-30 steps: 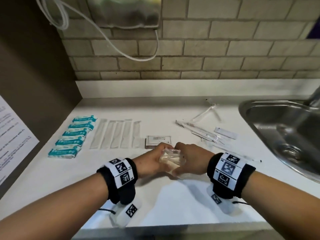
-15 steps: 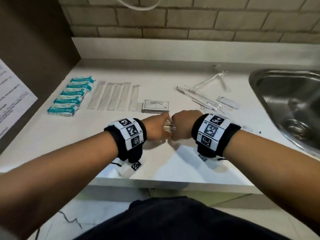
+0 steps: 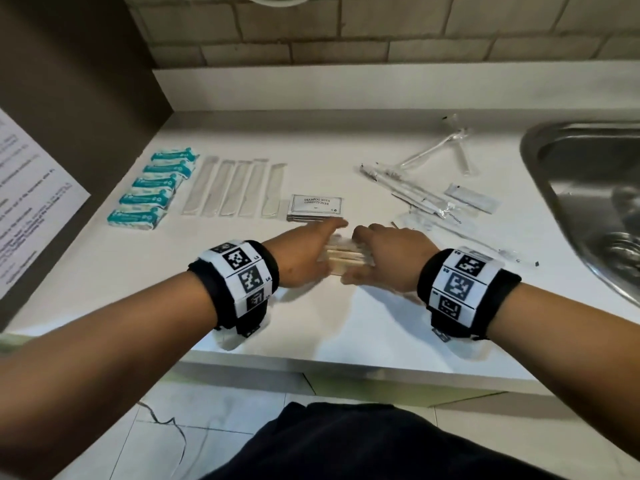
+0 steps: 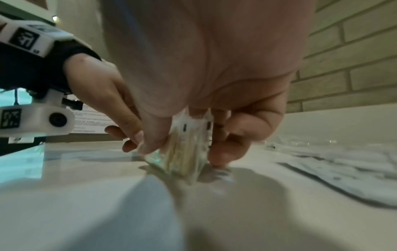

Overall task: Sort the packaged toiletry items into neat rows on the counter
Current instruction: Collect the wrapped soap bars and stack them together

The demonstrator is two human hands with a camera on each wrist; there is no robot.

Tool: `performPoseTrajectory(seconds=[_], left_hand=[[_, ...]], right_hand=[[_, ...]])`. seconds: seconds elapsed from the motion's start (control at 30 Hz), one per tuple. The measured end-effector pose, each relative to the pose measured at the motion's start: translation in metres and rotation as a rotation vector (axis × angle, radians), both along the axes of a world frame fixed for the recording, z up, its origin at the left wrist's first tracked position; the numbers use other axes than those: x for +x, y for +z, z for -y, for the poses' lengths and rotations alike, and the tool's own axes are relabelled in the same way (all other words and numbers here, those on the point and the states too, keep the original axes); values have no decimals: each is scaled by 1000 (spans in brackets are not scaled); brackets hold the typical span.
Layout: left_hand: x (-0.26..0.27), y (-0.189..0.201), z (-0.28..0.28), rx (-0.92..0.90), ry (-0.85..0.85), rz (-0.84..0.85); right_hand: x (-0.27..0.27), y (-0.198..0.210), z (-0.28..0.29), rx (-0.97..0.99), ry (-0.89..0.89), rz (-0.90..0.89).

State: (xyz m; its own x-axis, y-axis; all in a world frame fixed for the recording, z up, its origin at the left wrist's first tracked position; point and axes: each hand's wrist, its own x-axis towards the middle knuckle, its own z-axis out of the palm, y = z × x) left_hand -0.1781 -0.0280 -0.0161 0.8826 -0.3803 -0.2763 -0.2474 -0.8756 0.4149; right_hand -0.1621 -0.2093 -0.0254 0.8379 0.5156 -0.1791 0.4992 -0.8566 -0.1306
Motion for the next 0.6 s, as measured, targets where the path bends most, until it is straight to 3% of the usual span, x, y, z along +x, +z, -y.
performPoseTrajectory(seconds=[0.13,0.33,0.4,0.5,0.6], left_hand=[[-3,-10,9,66,4,-74],[-4,-12,5,-211,52,-12],[-4,-13,-4,-164,63,53],[-2,-17,-11,1,64,-1],[-4,-19,0,-40,71,-20]], right_hand=[[1,-3,-1,-27,-17,-38],[-2,0,-1,153,4,-190],[-3,1,0,143,17,-198],[-5,0,1,95,33,-172],[-7,-2,-2,77,27,-141]])
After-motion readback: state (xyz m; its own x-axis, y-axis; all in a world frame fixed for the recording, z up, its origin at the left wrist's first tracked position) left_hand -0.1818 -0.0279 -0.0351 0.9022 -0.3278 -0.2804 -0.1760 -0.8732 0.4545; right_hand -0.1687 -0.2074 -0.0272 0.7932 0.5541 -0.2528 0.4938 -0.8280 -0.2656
